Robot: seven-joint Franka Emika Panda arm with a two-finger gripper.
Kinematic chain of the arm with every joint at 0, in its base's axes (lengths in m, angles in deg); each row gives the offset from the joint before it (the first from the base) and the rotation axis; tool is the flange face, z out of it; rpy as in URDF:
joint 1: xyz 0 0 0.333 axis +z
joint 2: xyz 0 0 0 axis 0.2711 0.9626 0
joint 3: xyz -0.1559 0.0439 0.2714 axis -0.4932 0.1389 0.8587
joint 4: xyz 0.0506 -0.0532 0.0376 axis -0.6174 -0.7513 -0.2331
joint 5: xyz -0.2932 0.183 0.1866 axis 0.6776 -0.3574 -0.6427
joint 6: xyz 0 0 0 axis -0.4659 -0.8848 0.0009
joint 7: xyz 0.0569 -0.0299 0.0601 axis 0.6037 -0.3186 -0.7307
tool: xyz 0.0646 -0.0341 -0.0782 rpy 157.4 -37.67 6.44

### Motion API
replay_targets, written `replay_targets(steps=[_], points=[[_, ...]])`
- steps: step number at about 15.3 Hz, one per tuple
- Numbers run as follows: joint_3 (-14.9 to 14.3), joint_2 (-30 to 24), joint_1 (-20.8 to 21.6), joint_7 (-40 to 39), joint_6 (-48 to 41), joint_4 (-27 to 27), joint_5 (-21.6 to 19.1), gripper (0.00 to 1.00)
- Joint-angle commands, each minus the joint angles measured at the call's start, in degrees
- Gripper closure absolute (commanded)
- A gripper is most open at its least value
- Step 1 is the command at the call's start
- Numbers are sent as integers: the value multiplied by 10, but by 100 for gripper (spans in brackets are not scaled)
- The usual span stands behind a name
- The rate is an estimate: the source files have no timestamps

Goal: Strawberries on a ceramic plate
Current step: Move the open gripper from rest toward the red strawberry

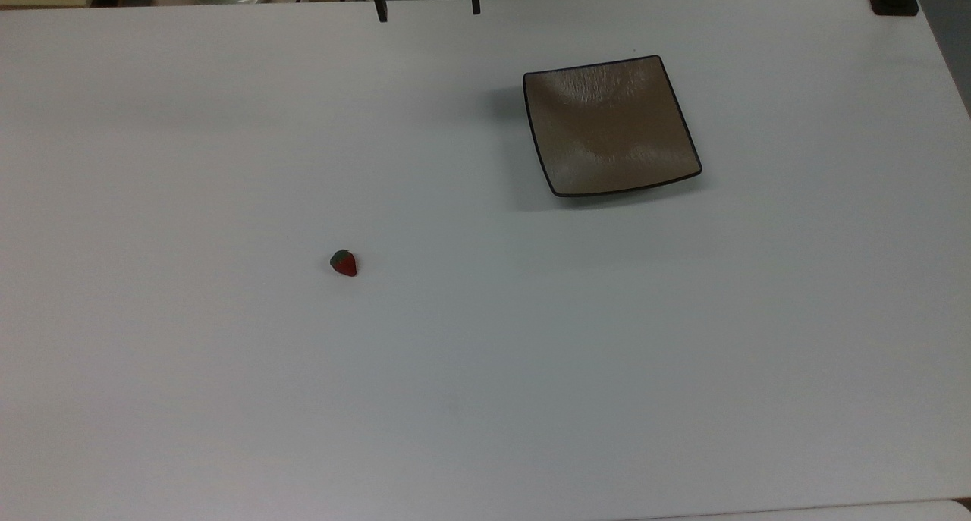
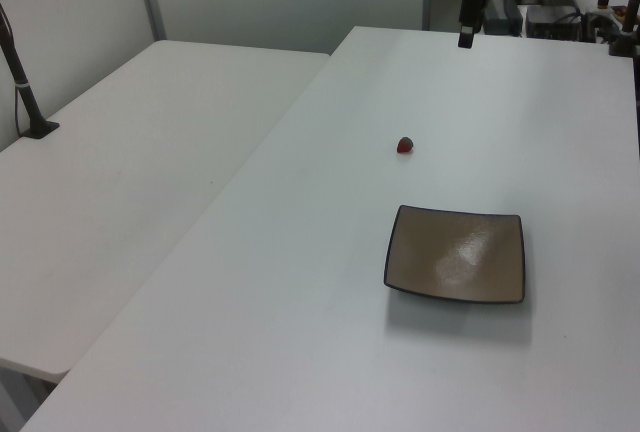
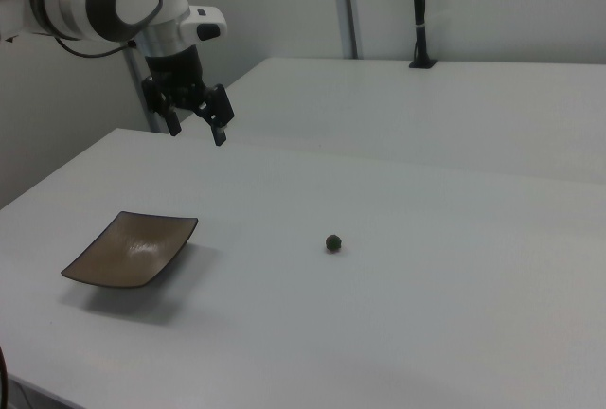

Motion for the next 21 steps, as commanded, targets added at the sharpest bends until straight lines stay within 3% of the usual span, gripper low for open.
replay_targets(steps=[1,14,21], points=[[-3,0,9,18,7,1,-10,0],[-4,7,2,12,8,0,-11,0],[-4,39,-8,10,73,-3,-10,0]])
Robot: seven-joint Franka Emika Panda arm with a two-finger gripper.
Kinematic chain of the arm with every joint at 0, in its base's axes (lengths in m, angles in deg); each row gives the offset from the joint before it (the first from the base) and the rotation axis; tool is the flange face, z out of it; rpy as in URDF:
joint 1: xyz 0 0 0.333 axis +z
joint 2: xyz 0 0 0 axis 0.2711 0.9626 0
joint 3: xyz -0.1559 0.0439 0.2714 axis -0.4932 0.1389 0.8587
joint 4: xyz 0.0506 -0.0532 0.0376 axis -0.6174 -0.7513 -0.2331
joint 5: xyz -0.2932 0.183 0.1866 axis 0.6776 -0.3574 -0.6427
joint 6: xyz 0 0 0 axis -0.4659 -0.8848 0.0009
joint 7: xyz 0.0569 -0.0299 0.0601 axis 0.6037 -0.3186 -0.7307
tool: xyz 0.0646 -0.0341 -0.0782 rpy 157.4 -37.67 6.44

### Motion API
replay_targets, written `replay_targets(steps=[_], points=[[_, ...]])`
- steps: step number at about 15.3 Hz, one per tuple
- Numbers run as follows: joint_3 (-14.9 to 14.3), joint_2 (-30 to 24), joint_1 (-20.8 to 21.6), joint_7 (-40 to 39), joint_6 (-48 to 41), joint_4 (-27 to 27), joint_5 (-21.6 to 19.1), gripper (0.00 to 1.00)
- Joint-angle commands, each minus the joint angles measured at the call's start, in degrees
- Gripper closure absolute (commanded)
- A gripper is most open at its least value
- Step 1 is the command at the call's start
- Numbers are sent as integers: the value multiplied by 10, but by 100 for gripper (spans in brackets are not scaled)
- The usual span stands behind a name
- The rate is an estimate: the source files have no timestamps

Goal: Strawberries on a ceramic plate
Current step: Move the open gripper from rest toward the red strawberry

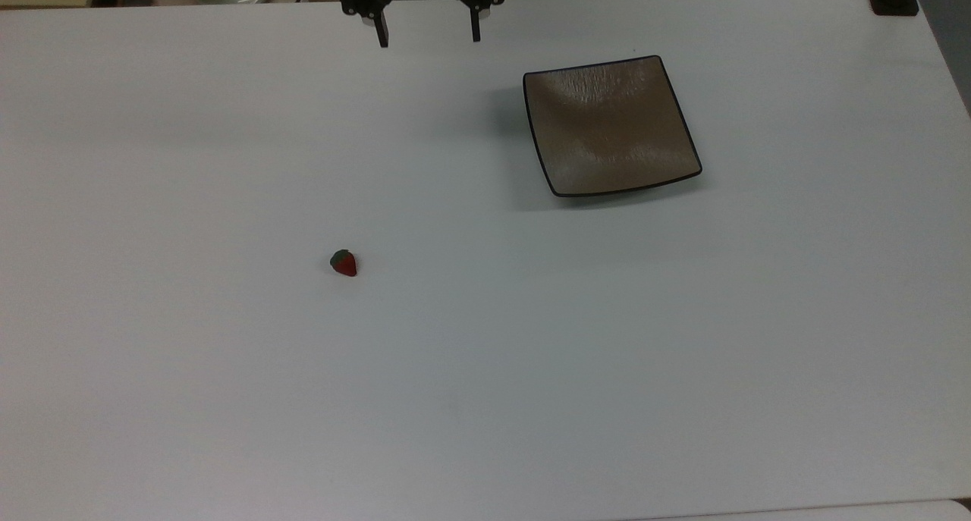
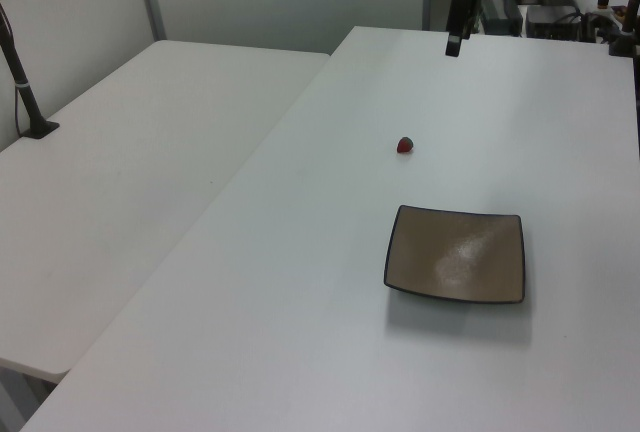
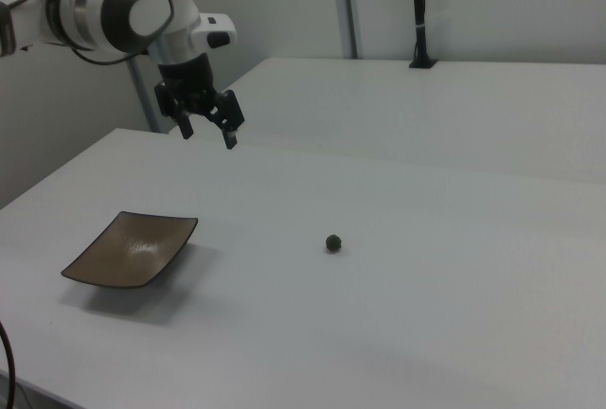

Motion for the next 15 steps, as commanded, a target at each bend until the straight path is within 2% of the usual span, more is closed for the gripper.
replay_targets(steps=[1,7,15], points=[[-3,20,-9,0,50,-2,-5,0],[-4,37,-41,-149,96,-16,-1,0],[-4,72,-59,-183,160,-34,-1,0]])
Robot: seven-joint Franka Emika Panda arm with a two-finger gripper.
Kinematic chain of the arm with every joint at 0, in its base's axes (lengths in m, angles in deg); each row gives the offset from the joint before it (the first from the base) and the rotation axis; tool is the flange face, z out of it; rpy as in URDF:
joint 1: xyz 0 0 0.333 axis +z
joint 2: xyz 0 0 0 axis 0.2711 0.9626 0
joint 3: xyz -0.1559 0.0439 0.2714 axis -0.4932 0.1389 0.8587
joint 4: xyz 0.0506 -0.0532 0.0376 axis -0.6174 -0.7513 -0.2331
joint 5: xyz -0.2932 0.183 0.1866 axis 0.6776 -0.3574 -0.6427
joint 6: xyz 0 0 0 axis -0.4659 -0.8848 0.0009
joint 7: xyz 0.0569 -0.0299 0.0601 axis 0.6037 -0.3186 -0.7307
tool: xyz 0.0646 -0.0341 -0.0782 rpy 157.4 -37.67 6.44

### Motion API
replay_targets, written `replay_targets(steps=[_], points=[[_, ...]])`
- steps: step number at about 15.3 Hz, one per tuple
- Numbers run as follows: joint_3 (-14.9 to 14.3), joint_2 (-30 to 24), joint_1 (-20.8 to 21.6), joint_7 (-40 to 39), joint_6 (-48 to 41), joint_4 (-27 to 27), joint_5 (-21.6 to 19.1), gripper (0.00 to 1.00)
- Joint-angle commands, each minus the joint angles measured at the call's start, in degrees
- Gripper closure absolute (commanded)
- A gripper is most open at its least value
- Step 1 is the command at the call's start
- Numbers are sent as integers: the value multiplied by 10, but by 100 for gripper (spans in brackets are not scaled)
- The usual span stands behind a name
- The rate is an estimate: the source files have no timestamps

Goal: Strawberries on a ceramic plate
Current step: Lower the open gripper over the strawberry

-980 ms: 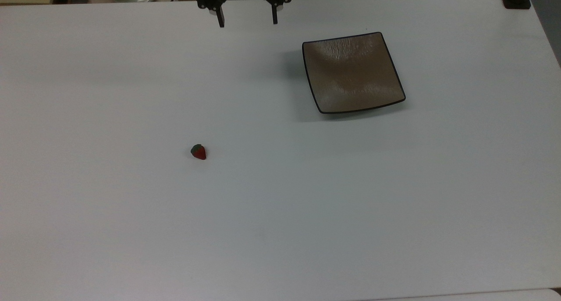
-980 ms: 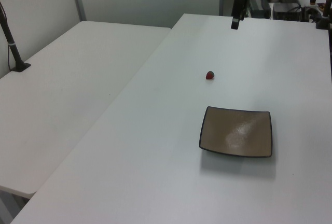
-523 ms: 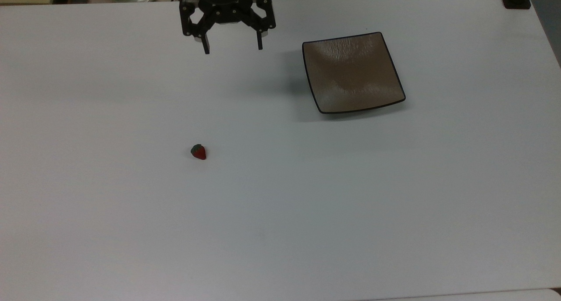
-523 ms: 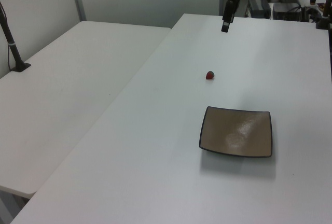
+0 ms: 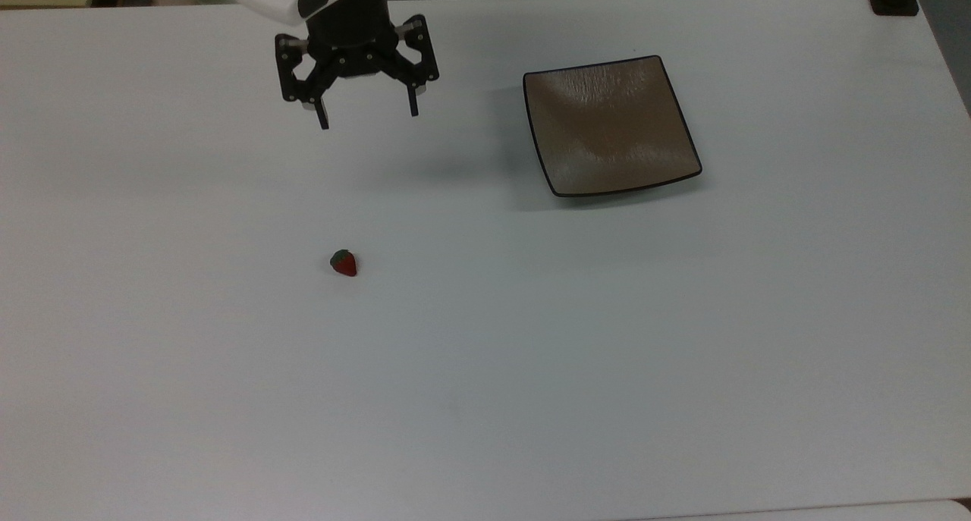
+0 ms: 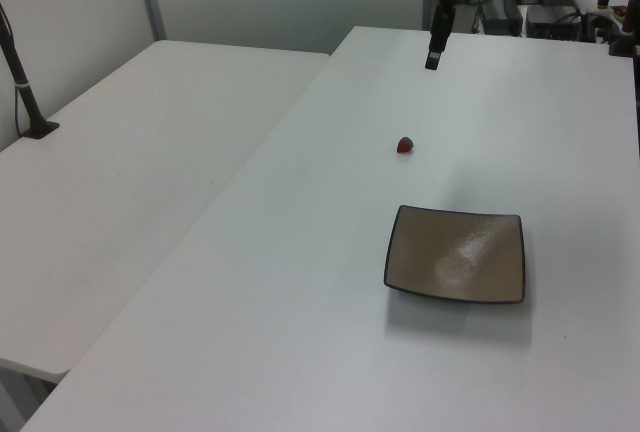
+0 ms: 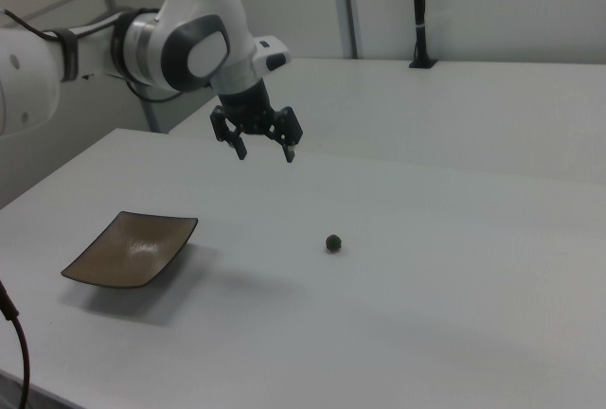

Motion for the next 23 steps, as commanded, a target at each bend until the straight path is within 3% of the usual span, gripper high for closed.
replay_targets(steps=[1,19,23], points=[[-1,11,-3,-29,50,-22,-2,0],[-1,110,-25,-62,157,-25,-1,0],[-1,130,-34,-63,165,-25,14,0]])
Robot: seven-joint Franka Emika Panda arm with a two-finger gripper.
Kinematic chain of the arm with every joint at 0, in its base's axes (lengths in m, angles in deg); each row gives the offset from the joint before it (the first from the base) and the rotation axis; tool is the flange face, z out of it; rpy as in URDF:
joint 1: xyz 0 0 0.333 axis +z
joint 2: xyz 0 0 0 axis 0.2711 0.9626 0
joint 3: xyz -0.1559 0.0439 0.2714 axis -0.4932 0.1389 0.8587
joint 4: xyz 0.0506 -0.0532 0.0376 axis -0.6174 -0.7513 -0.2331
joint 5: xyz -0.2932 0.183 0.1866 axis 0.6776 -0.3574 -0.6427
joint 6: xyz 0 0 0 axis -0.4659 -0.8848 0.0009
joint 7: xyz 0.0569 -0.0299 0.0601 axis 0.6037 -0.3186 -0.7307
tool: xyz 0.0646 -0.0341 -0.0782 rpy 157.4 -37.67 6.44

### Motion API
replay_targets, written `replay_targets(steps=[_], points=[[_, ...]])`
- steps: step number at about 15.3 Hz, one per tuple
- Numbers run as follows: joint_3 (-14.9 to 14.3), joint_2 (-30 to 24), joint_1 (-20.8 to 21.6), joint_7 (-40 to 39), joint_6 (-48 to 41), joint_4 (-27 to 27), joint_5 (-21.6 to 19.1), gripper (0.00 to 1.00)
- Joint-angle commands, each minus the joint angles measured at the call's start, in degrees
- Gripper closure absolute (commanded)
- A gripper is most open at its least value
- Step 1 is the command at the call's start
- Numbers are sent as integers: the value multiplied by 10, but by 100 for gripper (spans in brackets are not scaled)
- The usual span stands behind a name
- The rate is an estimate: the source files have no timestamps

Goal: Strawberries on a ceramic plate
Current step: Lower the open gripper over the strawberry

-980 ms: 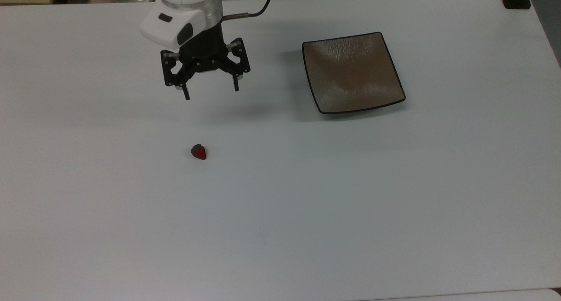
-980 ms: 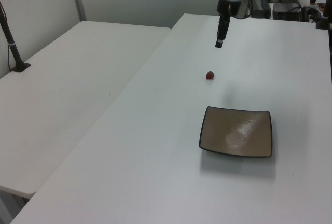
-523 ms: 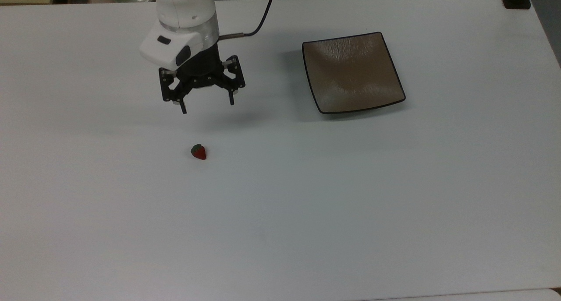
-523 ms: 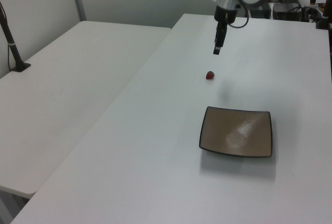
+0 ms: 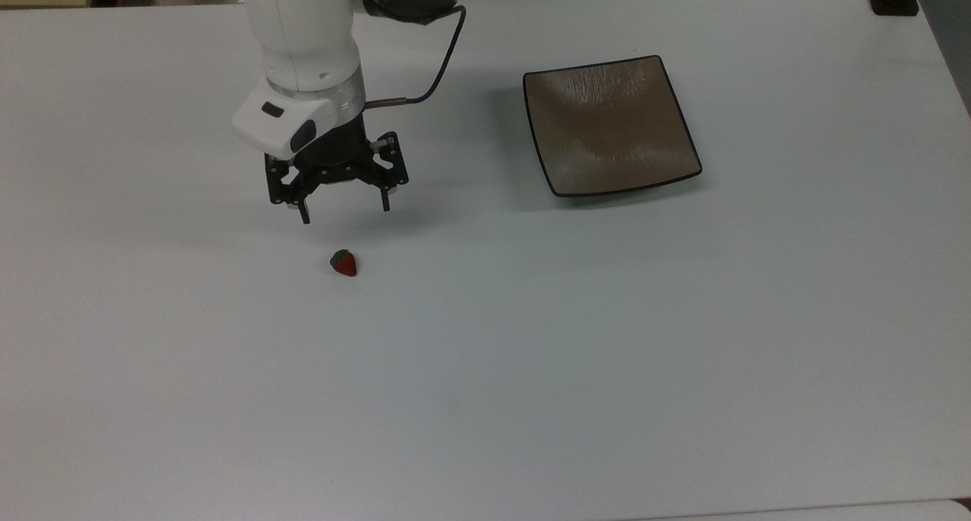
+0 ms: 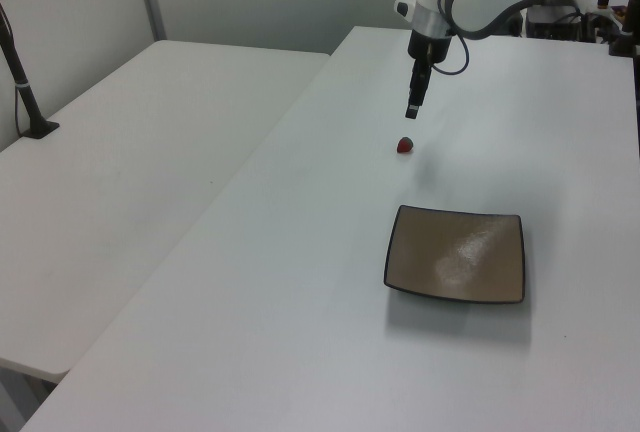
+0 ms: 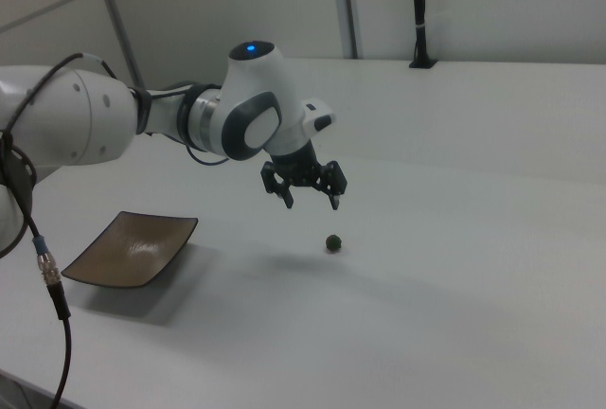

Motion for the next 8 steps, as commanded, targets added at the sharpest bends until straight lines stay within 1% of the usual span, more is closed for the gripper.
replay_targets(steps=[1,8], points=[[-1,16,-5,-15,16,-5,19,0],[-1,45,-5,-15,62,-9,23,0]])
